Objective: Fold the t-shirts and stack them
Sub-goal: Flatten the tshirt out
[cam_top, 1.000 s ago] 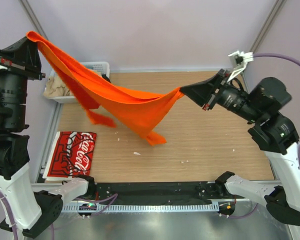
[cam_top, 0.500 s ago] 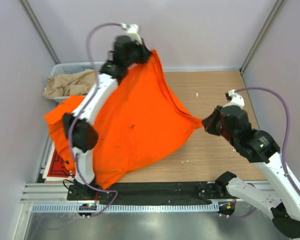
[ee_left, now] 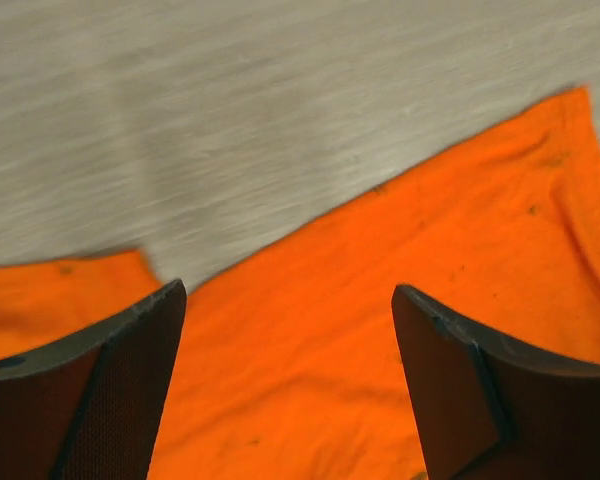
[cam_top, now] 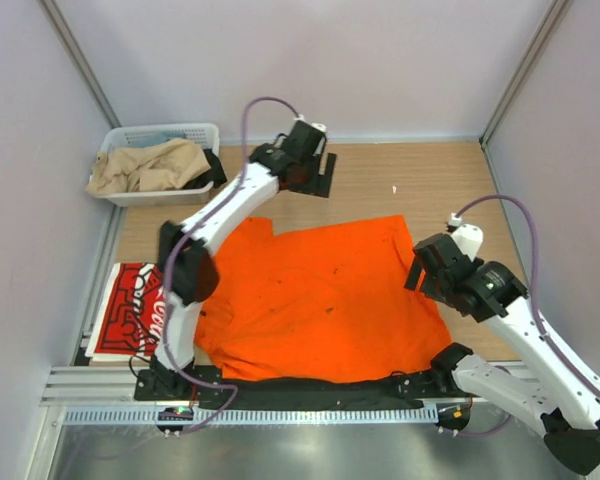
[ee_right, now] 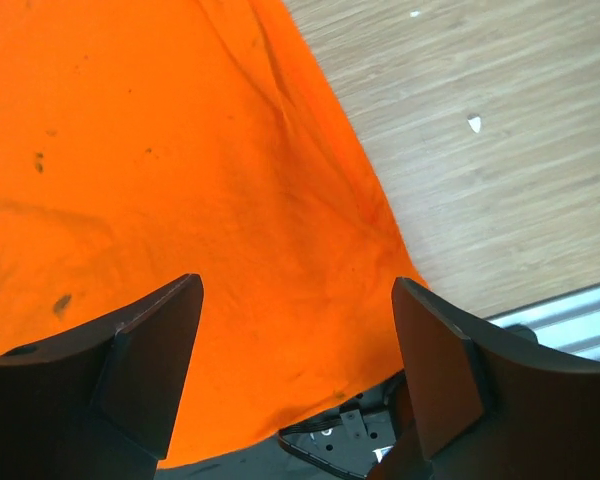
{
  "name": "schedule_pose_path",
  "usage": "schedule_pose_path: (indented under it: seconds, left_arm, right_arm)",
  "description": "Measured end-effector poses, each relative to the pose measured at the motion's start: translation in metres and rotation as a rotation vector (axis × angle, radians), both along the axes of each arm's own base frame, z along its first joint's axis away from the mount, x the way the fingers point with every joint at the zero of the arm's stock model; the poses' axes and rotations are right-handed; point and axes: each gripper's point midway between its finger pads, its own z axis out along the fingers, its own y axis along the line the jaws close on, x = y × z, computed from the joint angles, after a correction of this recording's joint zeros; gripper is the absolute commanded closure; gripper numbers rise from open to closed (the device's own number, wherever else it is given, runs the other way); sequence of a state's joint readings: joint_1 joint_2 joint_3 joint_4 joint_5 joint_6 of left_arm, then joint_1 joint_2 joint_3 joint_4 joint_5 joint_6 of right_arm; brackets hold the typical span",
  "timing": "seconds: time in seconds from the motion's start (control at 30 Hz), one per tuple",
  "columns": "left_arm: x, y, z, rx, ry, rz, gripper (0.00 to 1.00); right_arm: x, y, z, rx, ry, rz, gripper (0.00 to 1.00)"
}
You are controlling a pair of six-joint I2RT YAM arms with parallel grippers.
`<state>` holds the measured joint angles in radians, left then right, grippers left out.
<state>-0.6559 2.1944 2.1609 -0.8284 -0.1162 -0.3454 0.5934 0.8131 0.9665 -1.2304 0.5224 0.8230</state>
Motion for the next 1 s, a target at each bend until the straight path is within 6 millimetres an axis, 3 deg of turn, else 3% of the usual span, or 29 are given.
schedule_pose_path:
  seconds: [0.13, 0.2, 0.3, 0.47, 0.53, 0.63, 0.73, 0.83, 1.0]
  left_arm:
    - [-0.053, 0.078, 0.100, -0.029, -0.122, 0.143, 0.18]
    - [-0.090, 0.119, 0.121, -0.039, -0.152, 0.223, 0.18]
    - [-0.149, 0.161, 0.089, -0.019, -0.068, 0.293, 0.19]
    - [-0.222, 0.192, -0.053, 0.155, 0.300, 0.383, 0.20]
    - [-0.239, 0.200, -0.084, 0.232, 0.408, 0.418, 0.20]
    - [-0.235, 0.197, -0.101, 0.285, 0.463, 0.444, 0.19]
    - [-0.212, 0.187, -0.116, 0.341, 0.471, 0.455, 0.19]
    - [-0.191, 0.181, -0.141, 0.386, 0.482, 0.450, 0.19]
    - [-0.161, 0.176, -0.143, 0.416, 0.523, 0.402, 0.18]
  right_arm:
    - [0.018, 0.025, -0.012, -0.031, 0.096, 0.123, 0.15]
    - [0.039, 0.048, -0.019, -0.023, 0.133, 0.180, 0.16]
    - [0.069, 0.078, -0.037, -0.010, 0.174, 0.233, 0.19]
    - [0.114, 0.118, -0.076, -0.002, 0.249, 0.256, 0.24]
    - [0.127, 0.126, -0.096, -0.011, 0.283, 0.250, 0.26]
    - [0.136, 0.125, -0.132, -0.032, 0.348, 0.225, 0.28]
    - [0.139, 0.110, -0.153, -0.043, 0.387, 0.181, 0.28]
    - [0.148, 0.099, -0.157, -0.027, 0.380, 0.143, 0.28]
    - [0.168, 0.084, -0.159, -0.002, 0.343, 0.086, 0.28]
